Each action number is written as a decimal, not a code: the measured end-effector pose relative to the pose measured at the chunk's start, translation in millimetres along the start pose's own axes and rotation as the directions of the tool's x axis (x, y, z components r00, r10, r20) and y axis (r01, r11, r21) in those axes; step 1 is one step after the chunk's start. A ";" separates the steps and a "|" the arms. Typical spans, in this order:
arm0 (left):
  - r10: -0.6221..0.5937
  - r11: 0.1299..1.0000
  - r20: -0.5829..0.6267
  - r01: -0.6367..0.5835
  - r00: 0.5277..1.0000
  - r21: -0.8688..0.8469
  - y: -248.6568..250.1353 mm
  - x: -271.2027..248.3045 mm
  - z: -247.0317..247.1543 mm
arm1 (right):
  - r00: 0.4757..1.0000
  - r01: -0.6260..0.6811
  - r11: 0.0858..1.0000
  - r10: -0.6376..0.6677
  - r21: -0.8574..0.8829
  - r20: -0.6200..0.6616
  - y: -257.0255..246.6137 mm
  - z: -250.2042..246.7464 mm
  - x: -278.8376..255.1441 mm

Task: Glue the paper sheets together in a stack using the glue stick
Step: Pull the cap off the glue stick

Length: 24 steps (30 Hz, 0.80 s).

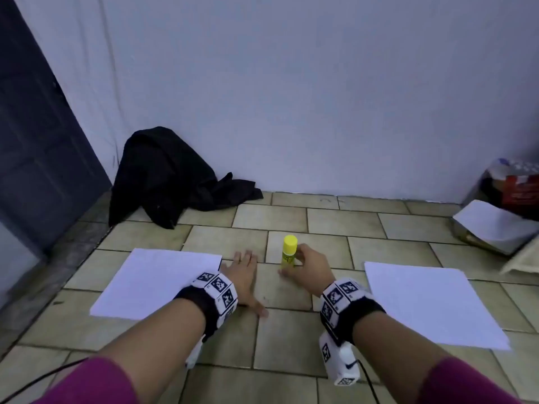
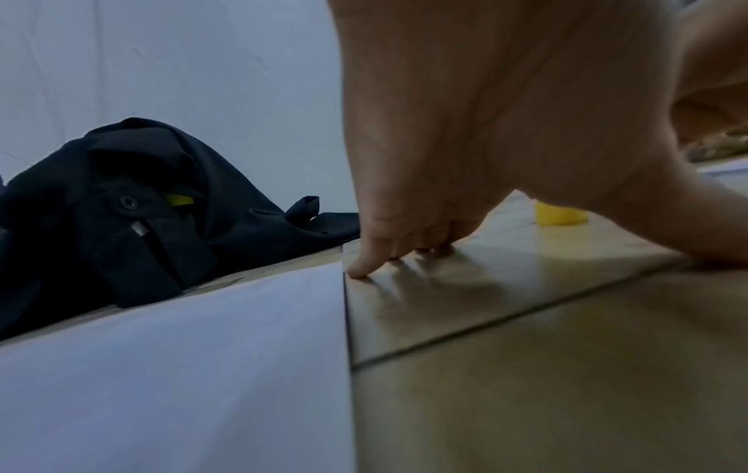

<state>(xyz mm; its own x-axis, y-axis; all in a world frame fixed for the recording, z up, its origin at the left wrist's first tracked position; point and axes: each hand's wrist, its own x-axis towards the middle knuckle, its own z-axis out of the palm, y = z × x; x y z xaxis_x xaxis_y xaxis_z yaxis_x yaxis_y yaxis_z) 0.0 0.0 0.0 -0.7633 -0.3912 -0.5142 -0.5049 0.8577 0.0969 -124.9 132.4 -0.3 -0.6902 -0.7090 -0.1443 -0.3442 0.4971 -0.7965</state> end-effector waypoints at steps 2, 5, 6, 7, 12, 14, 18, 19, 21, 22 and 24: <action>0.007 1.000 0.001 -0.007 1.000 -0.008 0.8 -2.0 -0.2 | 0.999 0.042 0.995 -0.044 -0.093 -0.021 -3.0 2.2 4.7; 0.002 1.000 -0.028 -0.003 1.000 -0.023 -0.9 -0.2 3.9 | 0.996 0.073 0.989 -0.079 -0.127 -0.042 -4.6 4.1 8.2; 0.000 1.000 -0.028 -0.001 1.000 -0.016 -0.7 0.1 4.8 | 0.995 0.088 0.988 -0.093 -0.130 -0.037 -4.5 4.7 7.1; -0.002 1.000 -0.030 0.002 1.000 -0.016 -0.8 0.5 4.9 | 0.994 0.101 0.986 -0.106 -0.133 -0.035 -4.3 4.6 6.3; -0.021 1.000 -0.010 0.021 1.000 0.018 -1.3 -1.1 -4.3 | 0.994 0.104 0.992 -0.105 0.077 0.006 -10.1 -5.0 -9.7; -0.025 0.996 -0.133 0.013 0.991 -0.089 5.8 -1.4 -18.1 | 0.993 0.097 0.968 -0.109 0.232 0.043 -12.7 -12.5 -23.8; 0.017 0.302 -0.349 -0.337 0.937 -0.892 31.4 -18.3 -51.2 | 0.968 0.144 0.919 -0.208 0.366 0.142 -12.1 -30.6 -55.0; 0.127 0.040 -0.365 -0.373 0.922 -0.927 34.8 -25.6 -57.1 | 0.958 0.134 0.904 -0.223 0.406 0.180 -12.0 -34.8 -62.0; 0.348 -0.173 -0.433 -0.397 0.832 -0.901 39.4 -37.0 -60.1 | 0.942 0.110 0.891 -0.235 0.441 0.239 -11.4 -40.9 -70.9; 0.420 -0.125 -0.457 -0.448 0.784 -0.885 42.2 -41.4 -60.0 | 0.938 0.111 0.895 -0.238 0.432 0.253 -10.6 -43.3 -73.4; 0.421 0.054 -0.505 -0.577 0.753 -0.815 46.0 -40.8 -58.7 | 0.938 0.135 0.916 -0.242 0.378 0.250 -7.6 -46.1 -75.4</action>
<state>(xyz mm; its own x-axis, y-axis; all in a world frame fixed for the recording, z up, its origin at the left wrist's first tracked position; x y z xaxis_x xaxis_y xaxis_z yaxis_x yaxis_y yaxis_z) -15.8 35.8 75.5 -0.9912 -0.1020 0.0839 0.0843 0.0002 0.9964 -99.6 205.1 43.7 -0.4051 -0.9099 -0.0895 -0.1680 0.1703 -0.9710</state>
